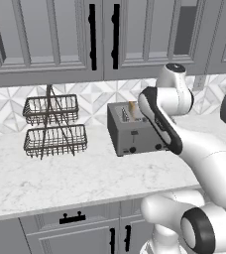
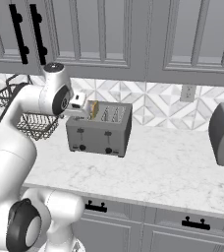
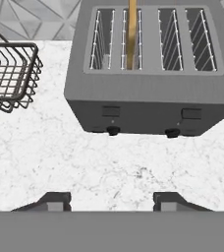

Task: Start the toaster. Once the lever pops up, take the bread to the plate on the dining counter.

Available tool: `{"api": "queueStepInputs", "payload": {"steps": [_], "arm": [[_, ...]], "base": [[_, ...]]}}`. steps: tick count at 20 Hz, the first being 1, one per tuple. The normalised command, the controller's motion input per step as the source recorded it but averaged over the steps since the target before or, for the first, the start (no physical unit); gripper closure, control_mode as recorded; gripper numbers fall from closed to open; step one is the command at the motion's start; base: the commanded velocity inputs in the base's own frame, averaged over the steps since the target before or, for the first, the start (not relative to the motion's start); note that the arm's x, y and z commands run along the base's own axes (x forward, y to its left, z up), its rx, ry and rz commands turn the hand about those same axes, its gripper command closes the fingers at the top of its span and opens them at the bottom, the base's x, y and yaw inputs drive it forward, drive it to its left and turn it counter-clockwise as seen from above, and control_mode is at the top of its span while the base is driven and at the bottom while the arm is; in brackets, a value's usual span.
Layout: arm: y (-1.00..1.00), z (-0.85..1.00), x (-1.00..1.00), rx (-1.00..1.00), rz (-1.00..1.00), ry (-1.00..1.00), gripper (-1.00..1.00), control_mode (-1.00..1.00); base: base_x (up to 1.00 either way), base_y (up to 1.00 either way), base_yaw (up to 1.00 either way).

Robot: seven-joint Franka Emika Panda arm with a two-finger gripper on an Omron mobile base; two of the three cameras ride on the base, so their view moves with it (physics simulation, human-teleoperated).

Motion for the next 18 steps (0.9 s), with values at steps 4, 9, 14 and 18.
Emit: {"api": "queueStepInputs", "payload": {"steps": [4, 9, 14, 18], "arm": [[0.09, -0.06, 0.22, 0.0, 0.0, -0.01, 1.0, -1.0], [0.0, -0.19, 0.12, 0.0, 0.0, 0.0, 1.0, -1.0], [0.0, -0.31, 0.09, 0.0, 0.0, 0.0, 1.0, -1.0], [0.01, -0.28, 0.08, 0.0, 0.0, 0.0, 1.0, -1.0]], "base": [[0.0, 0.0, 0.0], [0.0, 0.0, 0.0], [0.0, 0.0, 0.0], [0.0, 0.0, 0.0]]}}
